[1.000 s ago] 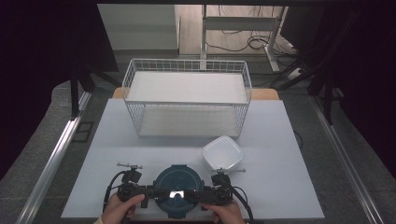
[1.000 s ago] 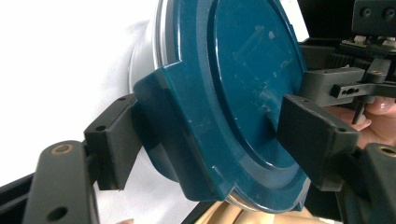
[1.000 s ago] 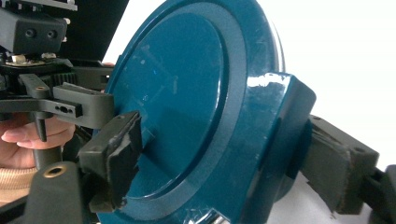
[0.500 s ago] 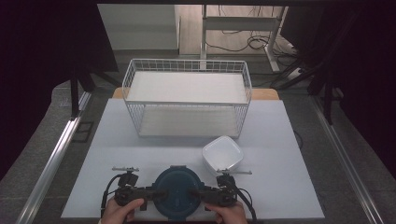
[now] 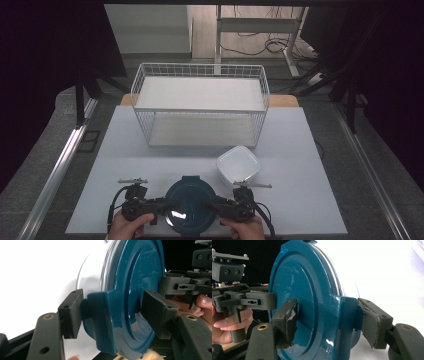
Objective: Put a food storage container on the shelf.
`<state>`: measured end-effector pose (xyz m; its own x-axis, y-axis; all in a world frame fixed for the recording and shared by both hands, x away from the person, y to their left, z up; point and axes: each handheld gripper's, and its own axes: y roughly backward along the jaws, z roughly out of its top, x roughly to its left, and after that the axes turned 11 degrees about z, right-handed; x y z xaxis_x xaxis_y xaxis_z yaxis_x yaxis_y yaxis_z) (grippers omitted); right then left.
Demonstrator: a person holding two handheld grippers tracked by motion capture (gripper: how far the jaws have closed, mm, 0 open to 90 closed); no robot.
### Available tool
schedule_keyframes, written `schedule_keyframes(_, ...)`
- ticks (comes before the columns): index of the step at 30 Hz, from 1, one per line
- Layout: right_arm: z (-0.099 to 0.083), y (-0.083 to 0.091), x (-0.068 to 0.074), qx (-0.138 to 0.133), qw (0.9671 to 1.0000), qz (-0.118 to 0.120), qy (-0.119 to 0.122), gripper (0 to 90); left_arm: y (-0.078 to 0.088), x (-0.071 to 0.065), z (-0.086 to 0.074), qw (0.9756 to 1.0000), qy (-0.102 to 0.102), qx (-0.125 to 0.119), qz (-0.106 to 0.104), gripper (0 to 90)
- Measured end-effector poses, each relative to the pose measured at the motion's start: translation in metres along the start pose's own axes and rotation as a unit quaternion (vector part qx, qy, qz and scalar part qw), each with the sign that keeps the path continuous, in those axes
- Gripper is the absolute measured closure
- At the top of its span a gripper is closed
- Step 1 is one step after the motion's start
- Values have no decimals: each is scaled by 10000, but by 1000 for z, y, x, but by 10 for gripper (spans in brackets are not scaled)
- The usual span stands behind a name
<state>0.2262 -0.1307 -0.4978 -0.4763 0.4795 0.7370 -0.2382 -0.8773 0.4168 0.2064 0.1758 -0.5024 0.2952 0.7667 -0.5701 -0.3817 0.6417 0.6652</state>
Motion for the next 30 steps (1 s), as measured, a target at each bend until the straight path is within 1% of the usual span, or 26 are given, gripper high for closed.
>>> schedule_keyframes(4, 0, 1, 1, -20, 10000, -4, 49, 360, 1, -1, 0, 10000, -14, -35, 13, 368)
schedule_keyframes(6, 0, 1, 3, -35, 10000, -6, 73, 362, 4, -2, 1, 9999, -75, -65, 35, 371)
schedule_keyframes(7, 0, 1, 4, -34, 9999, -22, 130, 362, 4, -2, 1, 9999, -103, -71, 43, 372)
schedule_keyframes(9, 1, 1, 5, -63, 9998, -28, 173, 362, 4, -3, 1, 9999, -89, -97, 46, 372)
schedule_keyframes(14, 1, 1, 5, -52, 9998, -32, 168, 362, 5, -3, 2, 9999, -101, -96, 56, 373)
schedule_keyframes(20, 4, 4, 10, -119, 9995, -22, 284, 362, 9, -6, 5, 9996, -174, -211, 47, 374)
schedule_keyframes(21, 5, 4, 11, -127, 9993, -34, 344, 362, 10, -7, 7, 9996, -200, -220, 40, 374)
schedule_keyframes(26, 11, 5, 12, -110, 9991, -25, 398, 362, 10, -8, 12, 9993, -257, -261, 49, 374)
schedule_keyframes(30, 17, 6, 16, -131, 9986, -41, 509, 362, 14, -9, 16, 9990, -310, -336, 16, 377)
